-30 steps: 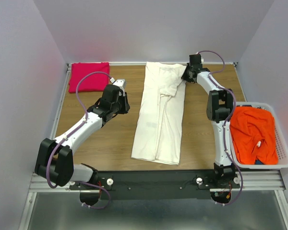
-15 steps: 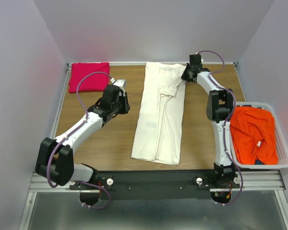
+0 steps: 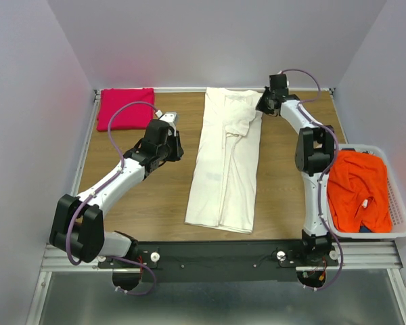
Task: Fold and stack the t-shirts
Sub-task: Fold the tshirt
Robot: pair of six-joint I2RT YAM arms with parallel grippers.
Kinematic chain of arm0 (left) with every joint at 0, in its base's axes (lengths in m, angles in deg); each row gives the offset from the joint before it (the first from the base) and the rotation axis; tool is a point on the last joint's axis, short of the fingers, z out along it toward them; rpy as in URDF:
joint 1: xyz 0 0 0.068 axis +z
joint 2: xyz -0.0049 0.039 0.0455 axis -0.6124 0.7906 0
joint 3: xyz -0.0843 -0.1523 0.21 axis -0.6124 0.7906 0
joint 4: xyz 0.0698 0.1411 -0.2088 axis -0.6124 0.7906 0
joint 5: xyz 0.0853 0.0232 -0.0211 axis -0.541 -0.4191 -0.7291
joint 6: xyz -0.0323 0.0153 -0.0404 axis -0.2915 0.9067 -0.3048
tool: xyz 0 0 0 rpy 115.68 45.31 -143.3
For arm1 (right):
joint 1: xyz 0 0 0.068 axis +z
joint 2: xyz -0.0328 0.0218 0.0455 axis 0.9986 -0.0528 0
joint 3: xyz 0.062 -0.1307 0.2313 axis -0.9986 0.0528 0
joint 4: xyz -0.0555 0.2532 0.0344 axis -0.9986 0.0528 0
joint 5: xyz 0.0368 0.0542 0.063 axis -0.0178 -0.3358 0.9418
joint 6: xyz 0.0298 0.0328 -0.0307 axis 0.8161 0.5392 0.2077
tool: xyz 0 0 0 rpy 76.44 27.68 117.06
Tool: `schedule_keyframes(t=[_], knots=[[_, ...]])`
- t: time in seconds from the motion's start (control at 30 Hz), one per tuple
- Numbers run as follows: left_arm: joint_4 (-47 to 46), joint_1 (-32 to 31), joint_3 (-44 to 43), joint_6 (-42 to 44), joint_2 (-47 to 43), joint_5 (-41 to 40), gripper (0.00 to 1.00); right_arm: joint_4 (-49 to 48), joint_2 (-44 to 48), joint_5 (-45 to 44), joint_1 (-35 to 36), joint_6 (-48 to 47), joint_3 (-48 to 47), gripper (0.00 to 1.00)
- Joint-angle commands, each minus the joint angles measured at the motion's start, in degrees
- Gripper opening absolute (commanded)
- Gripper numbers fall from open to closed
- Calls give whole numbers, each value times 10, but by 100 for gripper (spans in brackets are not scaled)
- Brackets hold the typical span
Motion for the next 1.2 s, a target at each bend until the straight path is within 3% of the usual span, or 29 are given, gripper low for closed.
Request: schedule_keyframes(t=[0.0, 0.67, 1.17], knots=[[-13, 4, 6, 5, -3, 15, 32, -24, 53, 14, 1, 9, 19, 0], [-14, 4, 8, 6, -6, 20, 32, -62, 171, 1, 3, 21, 135, 0], [-14, 4, 11, 4, -9, 23, 32, -71, 183, -21, 3, 25, 182, 0]])
